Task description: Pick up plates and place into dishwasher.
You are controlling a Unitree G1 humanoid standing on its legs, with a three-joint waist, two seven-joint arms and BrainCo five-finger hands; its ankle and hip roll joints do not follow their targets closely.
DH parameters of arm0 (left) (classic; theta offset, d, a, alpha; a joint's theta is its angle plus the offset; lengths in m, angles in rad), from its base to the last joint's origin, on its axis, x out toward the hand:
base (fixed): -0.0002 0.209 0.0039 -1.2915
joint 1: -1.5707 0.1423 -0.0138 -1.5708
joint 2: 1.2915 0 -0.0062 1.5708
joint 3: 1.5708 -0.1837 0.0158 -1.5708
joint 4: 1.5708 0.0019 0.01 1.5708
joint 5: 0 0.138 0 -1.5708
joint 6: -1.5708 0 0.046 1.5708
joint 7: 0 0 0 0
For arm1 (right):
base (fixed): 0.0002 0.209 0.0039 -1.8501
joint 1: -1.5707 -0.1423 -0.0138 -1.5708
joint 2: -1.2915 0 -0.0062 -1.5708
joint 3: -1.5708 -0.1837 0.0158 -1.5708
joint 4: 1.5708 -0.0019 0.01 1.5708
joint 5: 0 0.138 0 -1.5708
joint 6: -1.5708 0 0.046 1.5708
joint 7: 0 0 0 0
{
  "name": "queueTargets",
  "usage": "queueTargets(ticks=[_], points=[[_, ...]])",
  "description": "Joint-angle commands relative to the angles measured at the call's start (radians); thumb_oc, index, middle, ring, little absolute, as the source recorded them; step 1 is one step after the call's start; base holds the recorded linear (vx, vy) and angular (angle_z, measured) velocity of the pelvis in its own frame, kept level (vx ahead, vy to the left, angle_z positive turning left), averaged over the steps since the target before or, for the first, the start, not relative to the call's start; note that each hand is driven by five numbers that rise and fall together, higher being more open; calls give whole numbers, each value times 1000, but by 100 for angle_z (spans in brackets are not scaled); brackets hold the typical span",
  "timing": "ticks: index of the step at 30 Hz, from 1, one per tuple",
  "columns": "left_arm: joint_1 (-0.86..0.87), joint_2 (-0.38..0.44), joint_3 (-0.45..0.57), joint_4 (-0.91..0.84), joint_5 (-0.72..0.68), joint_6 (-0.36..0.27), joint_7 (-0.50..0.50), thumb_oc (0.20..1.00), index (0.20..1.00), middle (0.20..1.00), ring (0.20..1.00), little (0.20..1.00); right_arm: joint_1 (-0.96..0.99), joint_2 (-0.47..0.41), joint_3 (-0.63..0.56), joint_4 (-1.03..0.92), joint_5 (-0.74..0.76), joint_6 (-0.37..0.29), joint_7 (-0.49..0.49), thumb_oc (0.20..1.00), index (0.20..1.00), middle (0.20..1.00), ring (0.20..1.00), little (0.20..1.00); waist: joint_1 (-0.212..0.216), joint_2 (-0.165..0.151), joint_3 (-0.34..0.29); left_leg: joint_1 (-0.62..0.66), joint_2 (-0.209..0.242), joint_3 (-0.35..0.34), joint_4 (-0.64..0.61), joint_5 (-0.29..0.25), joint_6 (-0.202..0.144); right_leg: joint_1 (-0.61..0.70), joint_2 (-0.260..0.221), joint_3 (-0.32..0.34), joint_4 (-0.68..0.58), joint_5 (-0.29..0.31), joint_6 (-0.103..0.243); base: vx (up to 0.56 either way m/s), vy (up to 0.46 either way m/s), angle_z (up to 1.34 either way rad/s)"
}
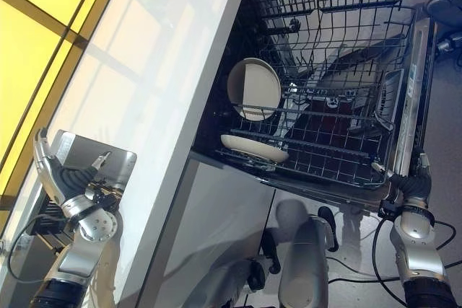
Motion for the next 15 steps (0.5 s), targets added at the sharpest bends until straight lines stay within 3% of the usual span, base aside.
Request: queueTargets(ticks=[1, 6, 10, 13, 15], points=[[-18, 35, 5, -5, -34, -21, 35, 1000, 1000, 1000, 1000, 1000, -263, 146, 300, -197, 28, -99, 303, 1000, 1000, 1000, 1000, 1000, 135, -5, -50, -126, -94, -42, 192, -73, 11, 127, -101, 14, -279, 138, 54, -16, 97, -13], [-12, 45, 6, -6, -47, -28, 26, 1000, 1000, 1000, 1000, 1000, -315, 169, 360, -203, 4, -76, 298, 1000, 1000, 1000, 1000, 1000, 174, -9, -48, -142, -100, -48, 205, -75, 13, 121, -119, -17, -264, 136, 47, -8, 73, -18], [-6, 56, 14, -8, -49, -40, 15, 1000, 1000, 1000, 1000, 1000, -348, 189, 398, -194, -54, -83, 231, 1000, 1000, 1000, 1000, 1000, 203, -25, -50, -151, -96, -51, 212, -80, 15, 124, -130, -44, -263, 136, 48, -18, 13, -16], [-6, 65, 19, -6, -47, -46, 18, 1000, 1000, 1000, 1000, 1000, -352, 190, 407, -181, -157, -63, 95, 1000, 1000, 1000, 1000, 1000, 215, -40, -52, -151, -91, -53, 213, -82, 17, 131, -130, -57, -264, 139, 48, -5, -12, -12], [-3, 69, 24, -5, -42, -47, 19, 1000, 1000, 1000, 1000, 1000, -348, 174, 393, -151, -334, 14, -101, 1000, 1000, 1000, 1000, 1000, 218, -51, -49, -148, -89, -57, 216, -86, 20, 136, -126, -61, -259, 140, 46, 8, -29, -1]])
